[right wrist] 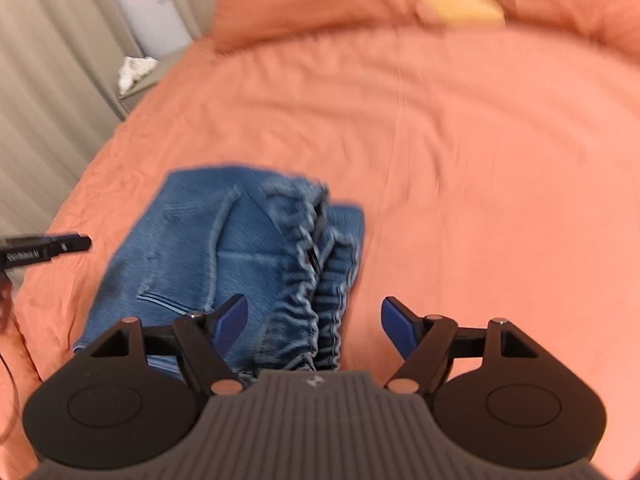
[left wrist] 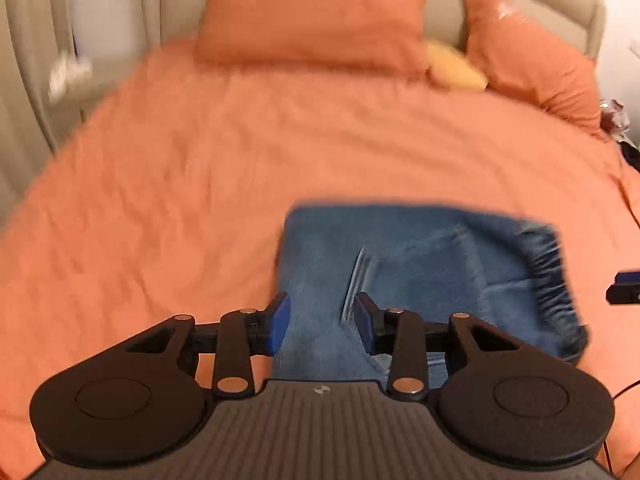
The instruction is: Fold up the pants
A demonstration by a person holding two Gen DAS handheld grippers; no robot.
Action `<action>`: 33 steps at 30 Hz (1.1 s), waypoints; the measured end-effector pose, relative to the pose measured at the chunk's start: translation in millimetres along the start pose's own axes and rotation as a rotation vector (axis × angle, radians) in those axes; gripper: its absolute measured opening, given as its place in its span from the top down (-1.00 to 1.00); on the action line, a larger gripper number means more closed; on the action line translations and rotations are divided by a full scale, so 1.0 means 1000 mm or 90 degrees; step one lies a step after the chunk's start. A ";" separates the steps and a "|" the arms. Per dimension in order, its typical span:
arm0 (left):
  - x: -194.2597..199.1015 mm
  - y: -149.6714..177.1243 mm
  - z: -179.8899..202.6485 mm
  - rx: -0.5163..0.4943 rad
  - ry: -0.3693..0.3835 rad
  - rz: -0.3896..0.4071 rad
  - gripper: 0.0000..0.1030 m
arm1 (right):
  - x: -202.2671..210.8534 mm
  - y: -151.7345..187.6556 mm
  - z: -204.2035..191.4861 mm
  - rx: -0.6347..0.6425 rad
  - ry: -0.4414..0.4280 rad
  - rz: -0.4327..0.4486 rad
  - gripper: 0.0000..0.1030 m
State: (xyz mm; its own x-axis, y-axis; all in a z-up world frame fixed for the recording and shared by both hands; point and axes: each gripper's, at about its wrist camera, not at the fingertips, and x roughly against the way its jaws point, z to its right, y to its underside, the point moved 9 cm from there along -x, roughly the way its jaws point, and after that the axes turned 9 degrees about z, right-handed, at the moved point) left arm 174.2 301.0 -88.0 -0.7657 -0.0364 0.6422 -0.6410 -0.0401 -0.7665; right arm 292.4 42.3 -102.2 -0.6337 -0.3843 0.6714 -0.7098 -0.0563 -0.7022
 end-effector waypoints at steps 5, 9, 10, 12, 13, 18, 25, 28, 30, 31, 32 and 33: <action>0.085 -0.033 0.037 -0.097 -0.060 0.112 0.14 | 0.094 -0.022 -0.038 0.159 0.025 0.145 -0.57; 0.144 -0.043 0.074 -0.136 -0.099 0.195 -0.14 | 0.162 -0.015 -0.071 0.250 0.040 0.249 -0.69; 0.157 -0.043 0.081 -0.134 -0.101 0.210 -0.18 | 0.176 -0.009 -0.077 0.263 0.043 0.268 -0.71; 0.181 -0.039 0.095 -0.126 -0.107 0.228 -0.47 | 0.201 0.003 -0.086 0.277 0.041 0.299 -0.80; 0.192 -0.035 0.102 -0.128 -0.111 0.235 -0.51 | 0.210 0.010 -0.091 0.279 0.040 0.310 -0.81; 0.233 -0.009 0.135 -0.171 -0.135 0.290 -0.78 | 0.242 0.050 -0.103 0.274 0.055 0.349 -0.85; 0.239 0.043 0.153 -0.130 -0.147 0.270 -0.80 | 0.248 0.101 -0.103 0.196 0.074 0.357 -0.89; 0.232 0.065 0.144 -0.097 -0.175 0.251 -0.80 | 0.242 0.121 -0.099 0.152 0.085 0.359 -0.90; 0.223 0.077 0.139 -0.082 -0.195 0.232 -0.80 | 0.232 0.133 -0.096 0.133 0.101 0.350 -0.90; 0.219 0.085 0.137 -0.074 -0.199 0.220 -0.80 | 0.225 0.137 -0.094 0.129 0.104 0.337 -0.90; 0.214 0.094 0.135 -0.066 -0.201 0.204 -0.80 | 0.216 0.143 -0.093 0.126 0.103 0.322 -0.89; 0.208 0.102 0.134 -0.060 -0.202 0.186 -0.80 | 0.209 0.147 -0.092 0.125 0.105 0.306 -0.89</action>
State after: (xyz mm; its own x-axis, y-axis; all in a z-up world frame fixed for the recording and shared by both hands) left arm -43.3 155.5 -31.5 -0.8708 -0.3375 0.3576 -0.4131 0.1076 -0.9043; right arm 27.7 38.6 -43.2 -0.9237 -0.2600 0.2814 -0.2676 -0.0876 -0.9595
